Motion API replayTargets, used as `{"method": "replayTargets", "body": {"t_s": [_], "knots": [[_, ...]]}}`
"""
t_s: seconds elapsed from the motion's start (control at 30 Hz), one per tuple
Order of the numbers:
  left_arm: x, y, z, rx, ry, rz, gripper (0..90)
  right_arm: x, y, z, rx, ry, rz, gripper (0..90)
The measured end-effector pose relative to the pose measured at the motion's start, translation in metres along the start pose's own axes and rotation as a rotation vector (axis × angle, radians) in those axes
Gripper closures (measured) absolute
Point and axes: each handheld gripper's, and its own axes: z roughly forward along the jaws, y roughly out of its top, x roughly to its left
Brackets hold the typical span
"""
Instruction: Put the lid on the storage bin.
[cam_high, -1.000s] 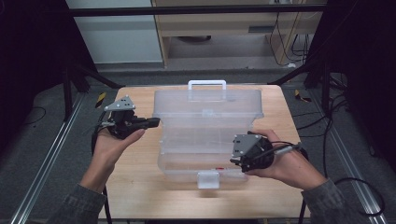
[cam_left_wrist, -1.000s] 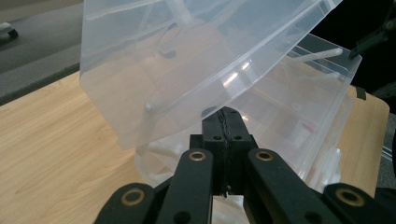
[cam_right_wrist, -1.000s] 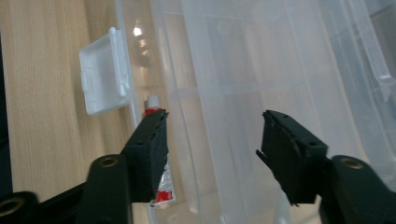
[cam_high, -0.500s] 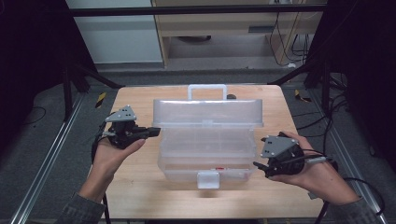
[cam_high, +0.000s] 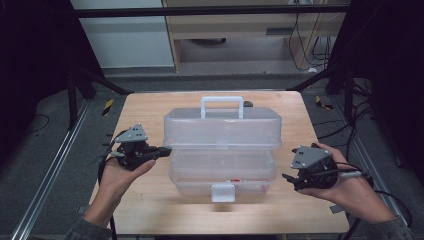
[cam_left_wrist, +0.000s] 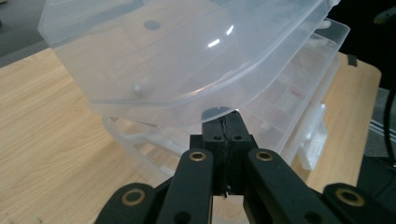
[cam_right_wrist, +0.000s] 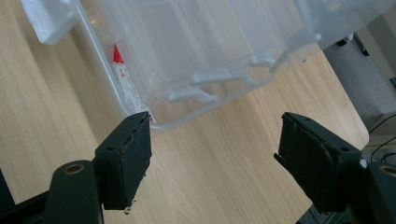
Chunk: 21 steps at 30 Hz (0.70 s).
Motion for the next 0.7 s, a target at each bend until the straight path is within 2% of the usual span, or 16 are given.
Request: {"method": "replayTargets", "body": {"t_s": [0.07, 0.17, 0.33, 0.7], "knots": [[-0.006, -0.006, 0.002, 0.004, 0.017, 0.013, 89.8, -0.001, -0.004, -0.001, 0.005, -0.003, 0.007, 25.4], [-0.008, -0.01, 0.003, 0.015, 0.018, 0.023, 89.8, -0.002, -0.007, -0.002, 0.007, -0.01, 0.017, 25.4], [-0.01, -0.021, 0.005, 0.014, 0.01, 0.005, 89.8, -0.001, -0.017, 0.0, 0.02, -0.014, 0.032, 25.9], [-0.012, -0.031, 0.005, 0.017, 0.011, -0.006, 89.9, -0.001, -0.028, 0.003, 0.036, -0.03, 0.052, 25.1]]}}
